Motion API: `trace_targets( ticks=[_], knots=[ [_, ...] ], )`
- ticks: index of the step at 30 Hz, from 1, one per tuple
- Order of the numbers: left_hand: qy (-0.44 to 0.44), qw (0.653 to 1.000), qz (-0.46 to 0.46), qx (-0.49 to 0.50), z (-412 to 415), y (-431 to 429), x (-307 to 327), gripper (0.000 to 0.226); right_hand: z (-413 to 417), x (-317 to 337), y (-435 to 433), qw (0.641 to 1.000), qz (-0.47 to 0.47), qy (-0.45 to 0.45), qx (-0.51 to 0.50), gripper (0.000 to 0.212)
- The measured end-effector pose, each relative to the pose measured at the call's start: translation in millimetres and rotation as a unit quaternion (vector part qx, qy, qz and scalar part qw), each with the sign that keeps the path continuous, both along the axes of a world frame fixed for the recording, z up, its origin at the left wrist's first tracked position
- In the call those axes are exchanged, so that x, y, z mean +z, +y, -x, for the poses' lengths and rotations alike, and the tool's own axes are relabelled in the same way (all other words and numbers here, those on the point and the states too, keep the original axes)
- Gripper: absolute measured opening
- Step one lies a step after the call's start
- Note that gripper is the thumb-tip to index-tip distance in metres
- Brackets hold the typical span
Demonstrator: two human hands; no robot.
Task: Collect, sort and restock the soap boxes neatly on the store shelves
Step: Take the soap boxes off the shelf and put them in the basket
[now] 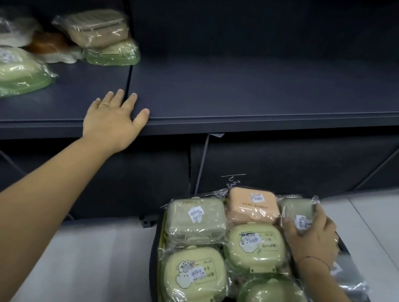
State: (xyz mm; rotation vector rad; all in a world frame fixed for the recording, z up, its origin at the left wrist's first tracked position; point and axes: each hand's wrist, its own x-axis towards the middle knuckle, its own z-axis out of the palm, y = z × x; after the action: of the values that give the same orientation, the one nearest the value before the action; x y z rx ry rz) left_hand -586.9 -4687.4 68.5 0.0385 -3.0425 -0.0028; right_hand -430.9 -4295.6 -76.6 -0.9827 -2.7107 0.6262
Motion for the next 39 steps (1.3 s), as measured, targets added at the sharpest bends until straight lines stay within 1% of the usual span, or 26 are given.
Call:
trace_targets(
  ticks=[3,4,5,6,8,10,12,15,18,20,22,25,30,34,37,39],
  knots=[
    [-0.003,1.000,-0.002,-0.004,0.3,-1.0,1.0,0.069,-0.5,1.5,-5.0,0.999,-0.027,-0.039,-0.019,0.080],
    [-0.005,1.000,-0.003,-0.004,0.3,-1.5,1.4,0.069,0.7,4.7,-9.3,0.998,-0.043,-0.043,-0.036,0.079],
    [-0.008,1.000,-0.005,-0.003,-0.1,-1.4,1.5,0.069,4.1,9.5,-16.3,0.997,-0.053,-0.027,-0.052,0.079],
    [-0.008,1.000,-0.008,-0.004,-0.7,-1.4,1.0,0.069,10.5,16.6,-26.4,0.997,-0.055,0.006,-0.056,0.078],
    [-0.001,1.000,-0.016,-0.007,-2.7,-1.7,0.4,0.068,30.1,39.4,-57.0,0.993,-0.054,0.101,-0.015,0.073],
    [0.010,0.999,-0.021,-0.023,-6.7,-4.3,0.1,0.067,52.2,68.3,-96.0,0.980,-0.054,0.183,0.060,0.075],
    [0.017,0.998,-0.036,-0.057,-17.9,-10.1,0.2,0.067,68.5,97.7,-137.0,0.963,-0.035,0.222,0.150,0.073],
    [0.036,0.988,-0.075,-0.129,-50.2,-35.8,-1.2,0.064,78.7,128.9,-194.3,0.940,-0.014,0.198,0.277,0.053],
    [0.071,0.979,-0.056,-0.185,-93.2,-86.8,-4.5,0.064,73.8,143.0,-249.9,0.914,-0.035,0.157,0.372,0.054],
    [0.057,0.980,-0.025,-0.188,-119.4,-132.7,-4.6,0.072,65.4,147.2,-288.8,0.896,-0.055,0.126,0.422,0.057],
    [0.038,0.985,-0.008,-0.167,-143.1,-185.2,-2.7,0.076,56.4,150.7,-328.4,0.881,-0.068,0.102,0.457,0.060],
    [0.043,0.992,-0.001,-0.121,-176.5,-261.3,3.1,0.077,44.7,158.0,-385.7,0.861,-0.069,0.080,0.497,0.063],
    [0.065,0.997,-0.034,-0.031,-225.6,-352.4,9.3,0.087,30.2,180.1,-470.0,0.831,-0.055,0.080,0.547,0.064],
    [0.073,0.995,-0.058,0.021,-251.1,-381.5,2.0,0.089,25.0,201.0,-513.8,0.814,-0.057,0.067,0.574,0.067],
    [0.061,0.996,-0.063,0.026,-255.0,-385.9,-2.7,0.092,22.3,215.7,-524.5,0.813,-0.059,0.065,0.575,0.067],
    [0.070,0.995,-0.069,0.033,-254.7,-386.0,-2.1,0.094,21.9,220.9,-525.5,0.813,-0.055,0.070,0.575,0.067]
  ],
)
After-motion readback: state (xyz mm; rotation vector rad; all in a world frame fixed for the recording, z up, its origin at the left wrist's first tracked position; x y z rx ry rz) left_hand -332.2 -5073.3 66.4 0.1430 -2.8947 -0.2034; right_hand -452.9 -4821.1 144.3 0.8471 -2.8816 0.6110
